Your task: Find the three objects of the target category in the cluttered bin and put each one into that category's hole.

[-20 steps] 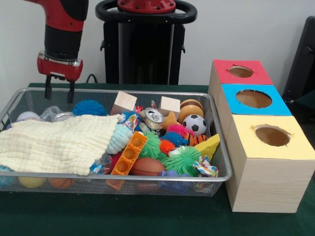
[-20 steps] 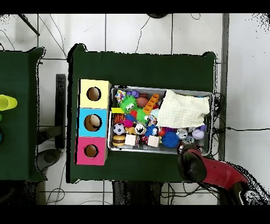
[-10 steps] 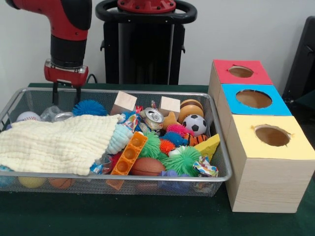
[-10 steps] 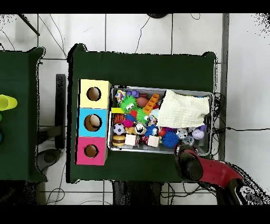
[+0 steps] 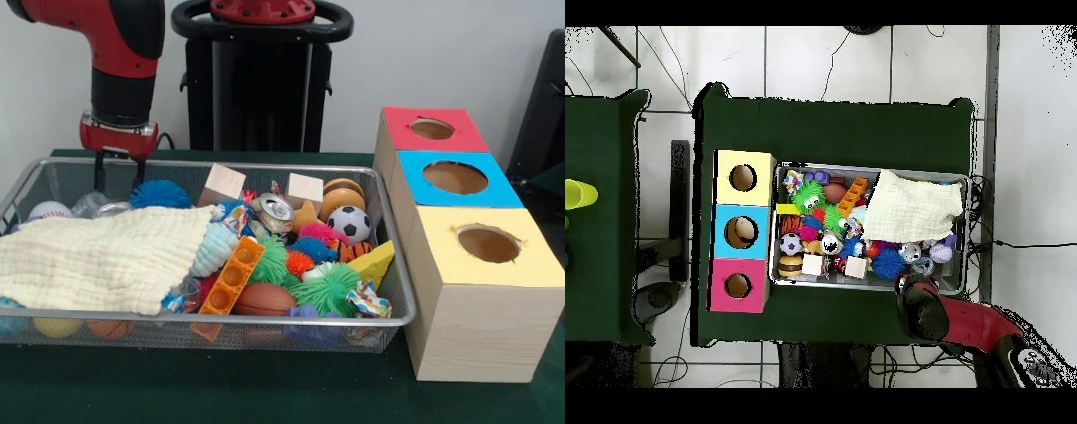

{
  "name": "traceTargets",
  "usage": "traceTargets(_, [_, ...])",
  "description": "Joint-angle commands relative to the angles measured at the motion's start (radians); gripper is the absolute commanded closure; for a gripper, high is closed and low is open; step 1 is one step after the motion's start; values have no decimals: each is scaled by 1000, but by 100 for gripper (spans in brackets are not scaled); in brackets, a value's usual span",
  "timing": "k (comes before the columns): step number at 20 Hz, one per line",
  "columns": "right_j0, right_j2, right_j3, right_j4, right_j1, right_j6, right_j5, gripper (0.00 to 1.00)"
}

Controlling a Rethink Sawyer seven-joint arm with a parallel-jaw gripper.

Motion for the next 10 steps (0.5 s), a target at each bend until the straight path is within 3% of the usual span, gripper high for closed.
traceTargets(1, [25,46,-120,-42,5,58,-16,0])
traceTargets(10, [35,37,-120,-45,-7,63,-8,0])
